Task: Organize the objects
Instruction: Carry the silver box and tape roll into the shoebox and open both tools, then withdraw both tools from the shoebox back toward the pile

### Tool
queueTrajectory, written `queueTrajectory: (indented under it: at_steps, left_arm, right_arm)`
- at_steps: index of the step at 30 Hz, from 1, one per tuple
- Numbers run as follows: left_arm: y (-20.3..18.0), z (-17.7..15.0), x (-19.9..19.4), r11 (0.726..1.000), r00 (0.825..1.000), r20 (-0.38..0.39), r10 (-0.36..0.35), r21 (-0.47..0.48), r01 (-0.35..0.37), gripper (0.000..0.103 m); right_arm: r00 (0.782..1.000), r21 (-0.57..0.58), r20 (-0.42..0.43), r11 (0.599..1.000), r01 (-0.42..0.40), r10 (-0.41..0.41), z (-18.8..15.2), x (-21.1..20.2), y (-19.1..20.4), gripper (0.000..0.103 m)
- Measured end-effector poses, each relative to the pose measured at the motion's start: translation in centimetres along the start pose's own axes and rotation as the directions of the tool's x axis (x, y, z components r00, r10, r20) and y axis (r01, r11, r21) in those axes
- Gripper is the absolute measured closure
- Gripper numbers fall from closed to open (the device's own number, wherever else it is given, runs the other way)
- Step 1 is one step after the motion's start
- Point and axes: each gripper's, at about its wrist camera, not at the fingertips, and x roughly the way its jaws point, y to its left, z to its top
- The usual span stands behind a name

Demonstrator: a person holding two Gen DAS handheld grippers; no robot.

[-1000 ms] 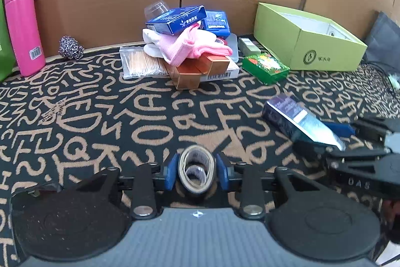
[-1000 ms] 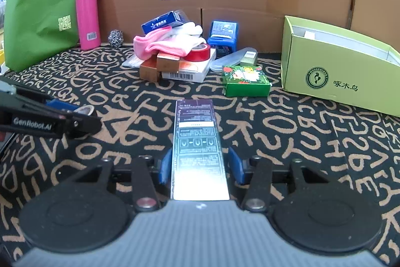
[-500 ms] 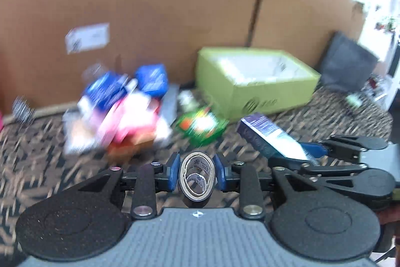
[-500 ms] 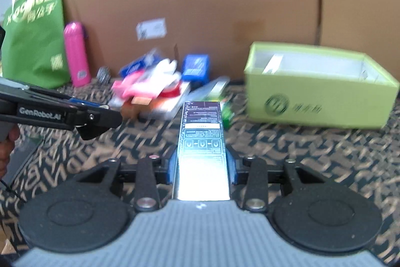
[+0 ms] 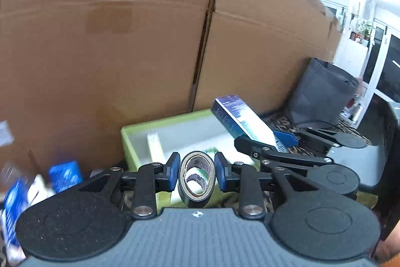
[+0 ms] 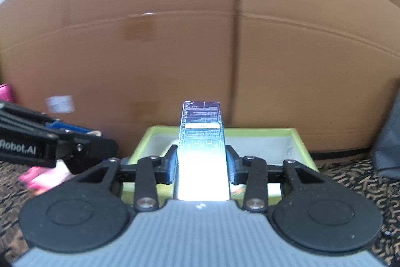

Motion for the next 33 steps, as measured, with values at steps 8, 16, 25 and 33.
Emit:
queueTrajectory:
  at_steps: [8, 16, 25, 33]
  left_arm:
    - [-0.3, 1.9, 8.7, 0.998, 0.998, -0.063, 0.031, -0.046, -0.034, 0.072]
    - [0.6, 0.6, 12.4, 0.996, 0.996, -0.082, 0.037, -0.073, -0.043, 0.063]
    - [1.7, -0.6, 10.3, 0.989, 0.997, -0.033, 0.074, -0.126, -0.077, 0.015]
    - [1.7, -1.6, 4.2, 0.993, 0.994, 0.049, 0.100, -0.072, -0.097, 0.011]
  right_arm:
    - [0.993, 0.233, 0.042, 0.968, 0.094, -0.106, 0.5, 6.6, -6.9, 0.065]
    - [0.993, 0.194, -0.027, 0.974, 0.116, -0.113, -1.5, 11.4, -7.8, 0.062]
    - [0.983, 0.045, -0.008, 0.982, 0.182, -0.182, -1.8, 9.9, -6.6, 0.006]
    - [0.986, -0.060, 0.048, 0.985, 0.160, -0.157, -2.0, 4.3, -3.1, 0.000]
